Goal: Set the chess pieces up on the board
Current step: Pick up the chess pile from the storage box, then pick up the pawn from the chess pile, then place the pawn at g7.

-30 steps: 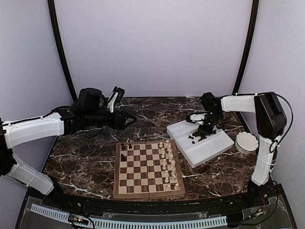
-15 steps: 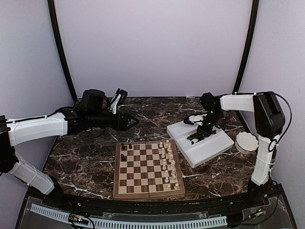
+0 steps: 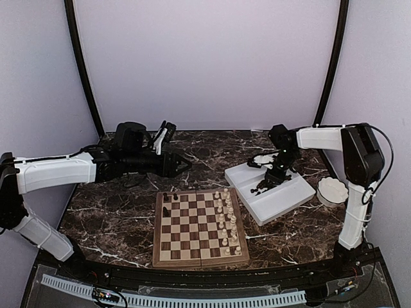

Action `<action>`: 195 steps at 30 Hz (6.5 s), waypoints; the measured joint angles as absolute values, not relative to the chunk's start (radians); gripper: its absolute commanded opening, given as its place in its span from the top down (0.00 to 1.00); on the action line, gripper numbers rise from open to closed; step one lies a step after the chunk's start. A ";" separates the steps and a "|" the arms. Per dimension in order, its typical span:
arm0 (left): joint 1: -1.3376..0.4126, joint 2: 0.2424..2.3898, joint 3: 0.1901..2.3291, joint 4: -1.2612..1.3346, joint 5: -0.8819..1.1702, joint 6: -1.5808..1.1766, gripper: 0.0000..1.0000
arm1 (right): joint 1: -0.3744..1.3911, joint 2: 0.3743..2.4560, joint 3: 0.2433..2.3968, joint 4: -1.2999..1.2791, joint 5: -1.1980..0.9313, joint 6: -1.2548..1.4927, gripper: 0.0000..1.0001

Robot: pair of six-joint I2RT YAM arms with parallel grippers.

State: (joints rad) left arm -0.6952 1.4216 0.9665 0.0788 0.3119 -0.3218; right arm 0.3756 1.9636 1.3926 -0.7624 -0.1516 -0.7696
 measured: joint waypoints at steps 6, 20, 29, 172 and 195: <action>-0.700 1.422 0.966 0.083 0.314 -0.330 0.39 | 0.397 1.995 1.392 -0.738 -0.150 -0.805 0.53; -0.706 1.423 0.966 0.118 0.315 -0.344 0.39 | 0.415 1.936 1.322 -0.772 -0.153 -0.861 0.60; -0.706 1.428 0.966 0.120 0.317 -0.344 0.39 | 0.403 1.934 1.351 -0.827 -0.168 -0.849 0.79; -0.855 1.753 1.378 -0.759 0.038 -0.194 0.96 | 0.194 1.592 1.023 -0.527 -0.516 -0.608 0.91; -0.852 1.862 1.388 -0.809 -0.032 -0.205 0.94 | 0.194 1.592 1.019 -0.523 -0.516 -0.608 0.90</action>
State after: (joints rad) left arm -0.8520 1.8622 1.3884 -0.8093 -0.0322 -0.2047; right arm 0.1936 1.5917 1.0187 -0.5232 -0.5156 -0.6079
